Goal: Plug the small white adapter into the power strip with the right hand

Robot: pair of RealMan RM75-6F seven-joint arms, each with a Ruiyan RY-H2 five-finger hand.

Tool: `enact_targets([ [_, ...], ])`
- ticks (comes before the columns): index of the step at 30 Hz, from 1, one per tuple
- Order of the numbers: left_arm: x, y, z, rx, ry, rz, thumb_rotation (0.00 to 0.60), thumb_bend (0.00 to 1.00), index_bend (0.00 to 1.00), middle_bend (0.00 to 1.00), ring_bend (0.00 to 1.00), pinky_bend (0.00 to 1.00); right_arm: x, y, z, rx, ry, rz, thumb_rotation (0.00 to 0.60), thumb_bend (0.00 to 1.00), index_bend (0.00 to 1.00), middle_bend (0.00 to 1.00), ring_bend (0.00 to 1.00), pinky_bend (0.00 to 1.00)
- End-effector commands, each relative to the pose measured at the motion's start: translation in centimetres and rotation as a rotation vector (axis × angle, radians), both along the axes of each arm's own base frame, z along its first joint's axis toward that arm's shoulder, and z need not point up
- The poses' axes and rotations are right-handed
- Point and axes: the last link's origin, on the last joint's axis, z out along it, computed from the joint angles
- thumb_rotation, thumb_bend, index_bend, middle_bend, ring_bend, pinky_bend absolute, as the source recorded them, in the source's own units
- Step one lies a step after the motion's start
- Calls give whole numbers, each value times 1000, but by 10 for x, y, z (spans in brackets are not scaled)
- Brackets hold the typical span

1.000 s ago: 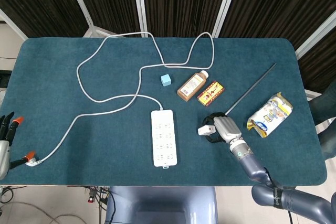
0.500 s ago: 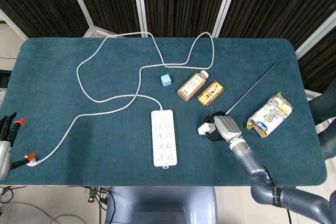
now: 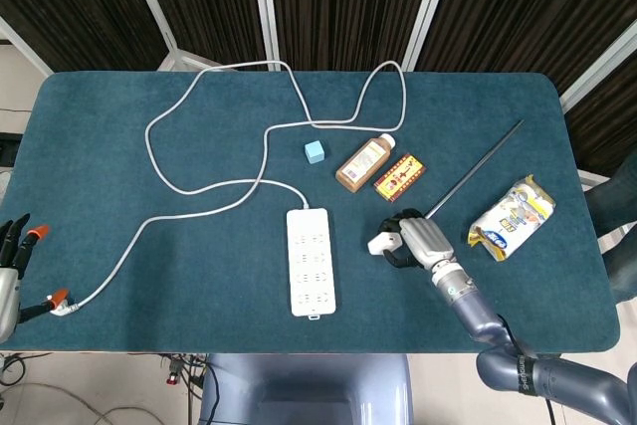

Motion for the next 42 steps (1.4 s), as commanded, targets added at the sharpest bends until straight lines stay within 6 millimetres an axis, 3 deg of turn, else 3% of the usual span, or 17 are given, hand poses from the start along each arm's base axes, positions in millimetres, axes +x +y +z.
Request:
enact_targets([
  [1,0,0,1,4,-2,0,600,92,180,0,0,0,15,-6,11,-40,10,69,600,550,524,441,240,121],
  [13,-1,-1,6,23,-15,2,600,92,181,0,0,0,75,-17,23,-75,189,248,600,550,527,453,240,112],
  [21,-2,0,7,24,-17,6,600,92,181,0,0,0,121,-20,8,-100,258,249,600,550,549,465,240,100],
  [25,-3,1,7,19,-21,7,600,92,181,0,0,0,146,-19,-10,-99,340,204,600,550,553,466,240,100],
  [34,-4,1,11,25,-31,8,600,91,181,0,0,0,175,-16,-18,-84,401,58,600,549,564,476,254,100],
  [42,-4,1,12,25,-35,12,600,92,181,0,0,0,183,-12,-25,-80,394,-1,600,550,570,483,264,100],
])
